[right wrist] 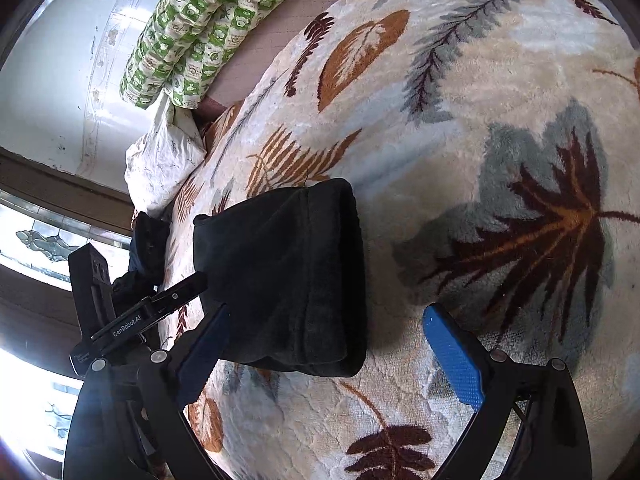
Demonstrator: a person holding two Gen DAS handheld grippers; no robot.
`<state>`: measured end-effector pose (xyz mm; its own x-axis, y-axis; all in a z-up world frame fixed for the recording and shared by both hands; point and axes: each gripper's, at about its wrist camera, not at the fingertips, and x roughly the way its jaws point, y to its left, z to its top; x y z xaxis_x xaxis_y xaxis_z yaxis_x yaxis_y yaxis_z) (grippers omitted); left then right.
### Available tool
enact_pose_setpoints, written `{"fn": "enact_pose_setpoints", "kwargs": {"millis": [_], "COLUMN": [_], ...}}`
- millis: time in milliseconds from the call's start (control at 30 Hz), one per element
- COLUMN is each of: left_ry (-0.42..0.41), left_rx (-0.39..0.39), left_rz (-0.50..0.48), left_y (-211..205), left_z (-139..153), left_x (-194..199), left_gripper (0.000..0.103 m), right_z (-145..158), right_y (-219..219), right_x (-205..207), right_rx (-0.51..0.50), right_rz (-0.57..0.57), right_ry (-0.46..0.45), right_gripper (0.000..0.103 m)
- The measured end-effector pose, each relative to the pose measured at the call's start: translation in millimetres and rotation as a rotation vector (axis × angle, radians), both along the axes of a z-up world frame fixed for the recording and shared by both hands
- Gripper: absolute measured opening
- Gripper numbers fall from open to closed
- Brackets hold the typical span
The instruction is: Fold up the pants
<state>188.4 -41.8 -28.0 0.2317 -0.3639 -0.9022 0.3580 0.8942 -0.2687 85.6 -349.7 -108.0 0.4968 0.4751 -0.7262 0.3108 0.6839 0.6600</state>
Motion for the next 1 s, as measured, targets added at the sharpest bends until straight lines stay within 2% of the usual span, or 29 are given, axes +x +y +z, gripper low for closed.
{"fn": "enact_pose_setpoints", "kwargs": {"millis": [200,400,533,600,700,833,1000], "left_ry": [0.169,0.266,0.281,0.277,0.249,0.210,0.191], "left_rx": [-0.126,-0.182,-0.215,-0.215,-0.190,-0.156,-0.126], "left_rz": [-0.008,-0.010,-0.007,-0.022,-0.068,-0.119,-0.129], "left_y": [2,0,-1,-5,-14,-25,-24], "left_z": [-16,-35,-42,-46,-48,-49,-45], "left_x": [23,46,54,55,52,45,42], "left_gripper": [0.084,0.087,0.097,0.100,0.102,0.102,0.097], "right_z": [0,-4,-10,-18,-19,-20,-14], "right_y": [0,0,10,17,22,22,39], "right_x": [6,19,35,44,49,51,56], "right_rx": [-0.005,0.022,0.093,0.130,0.097,0.108,-0.020], "right_rz": [0.008,0.010,0.053,0.094,0.146,0.181,0.227], "right_ry": [-0.001,-0.002,-0.028,-0.025,-0.017,-0.013,0.021], "right_gripper": [0.098,0.099,0.099,0.103,0.103,0.103,0.103]}}
